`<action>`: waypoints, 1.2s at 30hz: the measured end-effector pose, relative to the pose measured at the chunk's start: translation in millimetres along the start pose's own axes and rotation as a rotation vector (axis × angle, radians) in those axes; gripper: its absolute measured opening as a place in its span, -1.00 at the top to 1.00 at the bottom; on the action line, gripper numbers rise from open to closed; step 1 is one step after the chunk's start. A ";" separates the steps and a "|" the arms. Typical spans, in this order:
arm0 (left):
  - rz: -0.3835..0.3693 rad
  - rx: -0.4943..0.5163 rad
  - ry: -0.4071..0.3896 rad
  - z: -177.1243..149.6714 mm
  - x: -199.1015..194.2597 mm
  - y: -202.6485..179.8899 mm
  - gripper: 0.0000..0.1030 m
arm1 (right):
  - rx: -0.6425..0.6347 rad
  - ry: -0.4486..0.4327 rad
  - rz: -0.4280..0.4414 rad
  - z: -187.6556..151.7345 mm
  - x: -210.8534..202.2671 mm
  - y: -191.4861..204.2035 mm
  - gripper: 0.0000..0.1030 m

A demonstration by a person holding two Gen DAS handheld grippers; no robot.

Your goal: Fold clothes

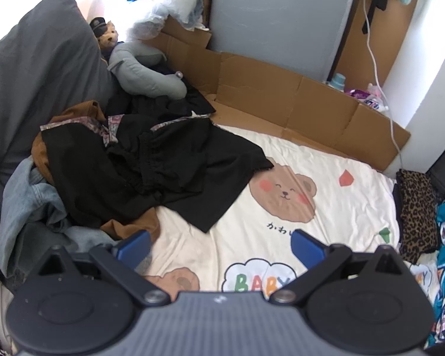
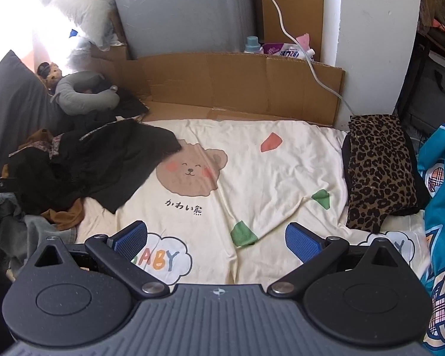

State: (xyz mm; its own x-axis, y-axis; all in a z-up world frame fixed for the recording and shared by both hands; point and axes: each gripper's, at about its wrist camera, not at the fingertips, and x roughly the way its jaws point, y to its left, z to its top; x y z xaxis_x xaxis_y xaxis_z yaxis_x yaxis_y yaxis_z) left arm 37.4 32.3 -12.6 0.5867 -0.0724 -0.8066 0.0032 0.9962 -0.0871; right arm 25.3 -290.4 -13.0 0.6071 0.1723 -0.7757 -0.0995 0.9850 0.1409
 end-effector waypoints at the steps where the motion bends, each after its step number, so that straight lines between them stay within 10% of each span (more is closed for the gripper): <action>1: -0.005 0.010 0.004 1.7 2.1 2.0 -0.96 | 0.010 0.004 -0.005 1.5 3.7 -1.5 -0.99; 20: 0.028 -0.047 0.073 28.7 74.7 55.1 -0.83 | 0.003 0.134 -0.100 15.0 111.1 -3.8 -0.99; 36: 0.045 -0.085 0.043 19.7 138.6 92.7 -0.67 | -0.067 0.138 0.013 4.4 190.2 38.3 -0.93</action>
State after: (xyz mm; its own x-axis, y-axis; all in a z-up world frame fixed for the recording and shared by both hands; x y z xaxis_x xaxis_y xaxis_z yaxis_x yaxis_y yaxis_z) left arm 135.0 115.5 -121.0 0.5493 -0.0316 -0.8351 -0.0923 0.9909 -0.0982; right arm 140.4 -220.0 -152.3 0.4919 0.1797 -0.8519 -0.1617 0.9803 0.1135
